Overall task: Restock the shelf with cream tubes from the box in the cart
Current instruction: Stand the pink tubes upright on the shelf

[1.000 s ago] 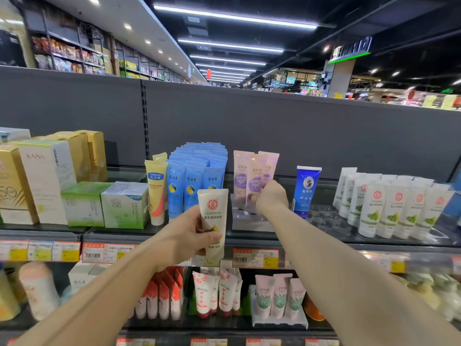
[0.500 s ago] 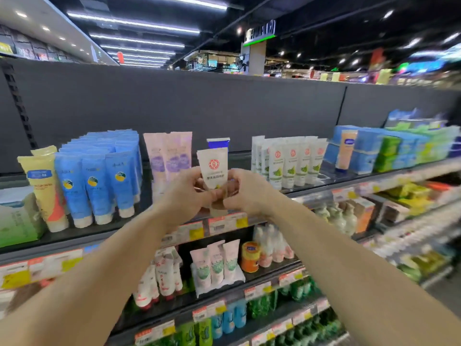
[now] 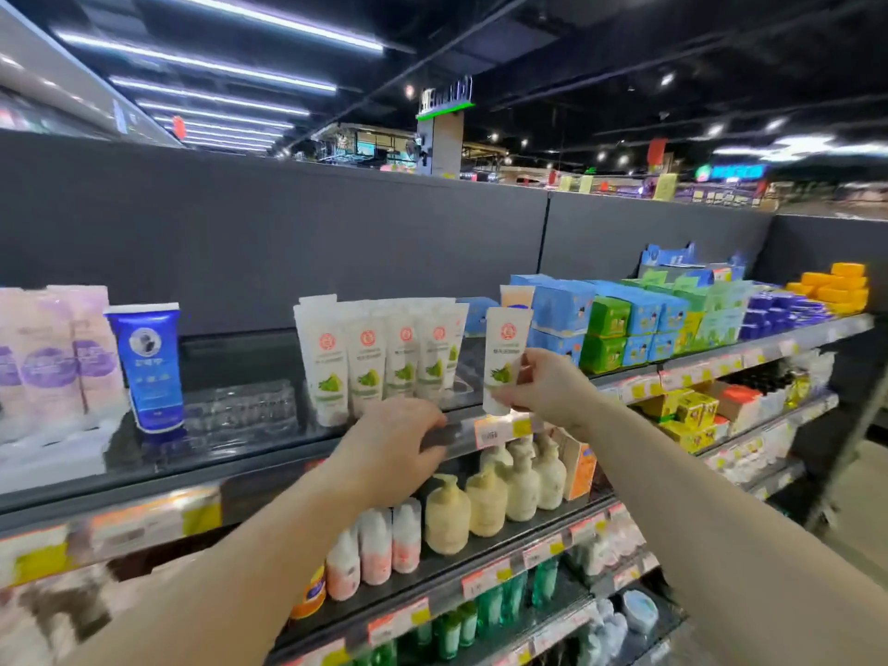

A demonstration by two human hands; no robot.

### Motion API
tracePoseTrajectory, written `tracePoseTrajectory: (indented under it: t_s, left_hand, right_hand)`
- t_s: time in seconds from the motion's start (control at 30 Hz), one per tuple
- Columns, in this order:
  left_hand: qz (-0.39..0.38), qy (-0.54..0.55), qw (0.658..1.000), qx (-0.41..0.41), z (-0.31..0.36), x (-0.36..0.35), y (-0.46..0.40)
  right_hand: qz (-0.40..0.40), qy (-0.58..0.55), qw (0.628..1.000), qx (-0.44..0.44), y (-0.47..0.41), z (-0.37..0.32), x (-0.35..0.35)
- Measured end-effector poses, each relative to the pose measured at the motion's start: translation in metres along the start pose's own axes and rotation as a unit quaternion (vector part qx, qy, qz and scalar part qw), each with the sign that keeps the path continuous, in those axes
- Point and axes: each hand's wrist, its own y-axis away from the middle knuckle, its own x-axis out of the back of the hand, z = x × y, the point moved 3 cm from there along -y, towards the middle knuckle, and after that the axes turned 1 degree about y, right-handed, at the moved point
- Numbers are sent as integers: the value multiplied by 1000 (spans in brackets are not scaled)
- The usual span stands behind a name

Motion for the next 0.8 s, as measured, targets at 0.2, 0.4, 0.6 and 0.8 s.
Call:
tracePoseTrajectory:
  t_s: [0.2, 0.4, 0.6, 0.8]
  left_hand:
    - [3, -118, 991, 67, 7, -32, -27]
    - [5, -126, 986, 105, 1, -40, -29]
    - [27, -112, 987, 114, -2, -44, -30]
    - [19, -108, 986, 122, -2, -43, -31]
  right_hand:
    - [-10, -1, 998, 62, -65, 10, -10]
    - [-25, -33, 995, 92, -89, 15, -35]
    - [-54, 61, 989, 120, -97, 19, -36]
    - [-56, 52, 989, 130, -94, 22, -34]
